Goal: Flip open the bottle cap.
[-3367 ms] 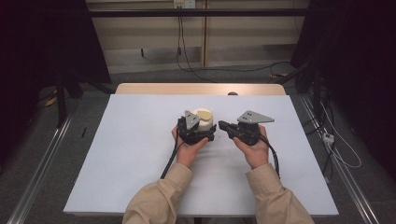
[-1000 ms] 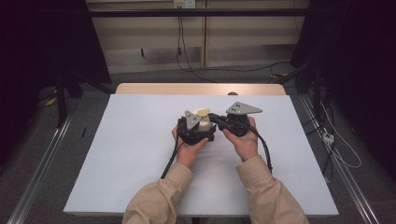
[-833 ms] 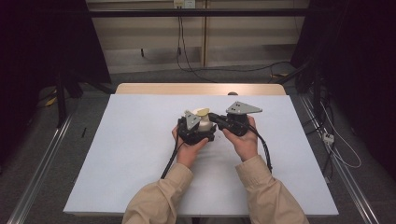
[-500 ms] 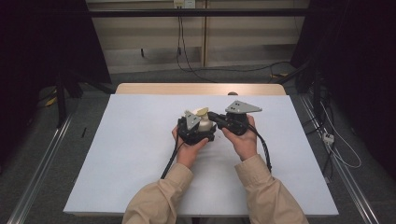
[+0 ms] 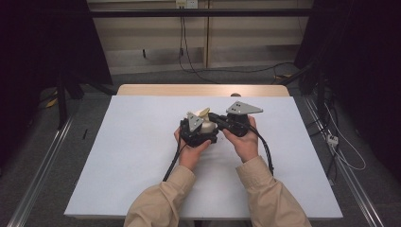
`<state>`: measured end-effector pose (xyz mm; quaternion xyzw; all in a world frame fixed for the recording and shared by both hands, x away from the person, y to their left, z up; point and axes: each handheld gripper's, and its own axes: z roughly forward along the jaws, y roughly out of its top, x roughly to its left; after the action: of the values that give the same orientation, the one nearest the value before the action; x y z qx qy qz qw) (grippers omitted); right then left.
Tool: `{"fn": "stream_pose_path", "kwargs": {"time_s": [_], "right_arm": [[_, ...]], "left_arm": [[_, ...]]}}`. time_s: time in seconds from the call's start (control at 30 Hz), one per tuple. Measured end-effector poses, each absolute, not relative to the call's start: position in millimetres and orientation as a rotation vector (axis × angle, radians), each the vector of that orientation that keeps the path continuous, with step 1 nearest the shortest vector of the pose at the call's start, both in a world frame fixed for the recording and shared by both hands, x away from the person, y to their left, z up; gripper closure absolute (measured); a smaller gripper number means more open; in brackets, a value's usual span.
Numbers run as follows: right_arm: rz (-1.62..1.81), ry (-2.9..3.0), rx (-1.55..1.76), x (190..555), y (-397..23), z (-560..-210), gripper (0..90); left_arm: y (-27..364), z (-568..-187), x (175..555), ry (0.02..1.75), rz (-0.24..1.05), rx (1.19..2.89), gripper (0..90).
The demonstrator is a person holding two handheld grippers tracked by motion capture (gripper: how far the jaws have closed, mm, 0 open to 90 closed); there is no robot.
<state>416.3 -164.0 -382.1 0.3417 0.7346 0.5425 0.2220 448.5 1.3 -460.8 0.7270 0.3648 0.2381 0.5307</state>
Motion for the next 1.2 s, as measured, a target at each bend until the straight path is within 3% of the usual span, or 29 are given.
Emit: {"fn": "stream_pose_path", "kwargs": {"time_s": [1.2], "right_arm": [[1.52,2.026,0.932,420.8,-159.8,-380.0,90.0]], "left_arm": [[1.5,-460.6,448.7,0.869,0.571,1.739,5.1]]}}
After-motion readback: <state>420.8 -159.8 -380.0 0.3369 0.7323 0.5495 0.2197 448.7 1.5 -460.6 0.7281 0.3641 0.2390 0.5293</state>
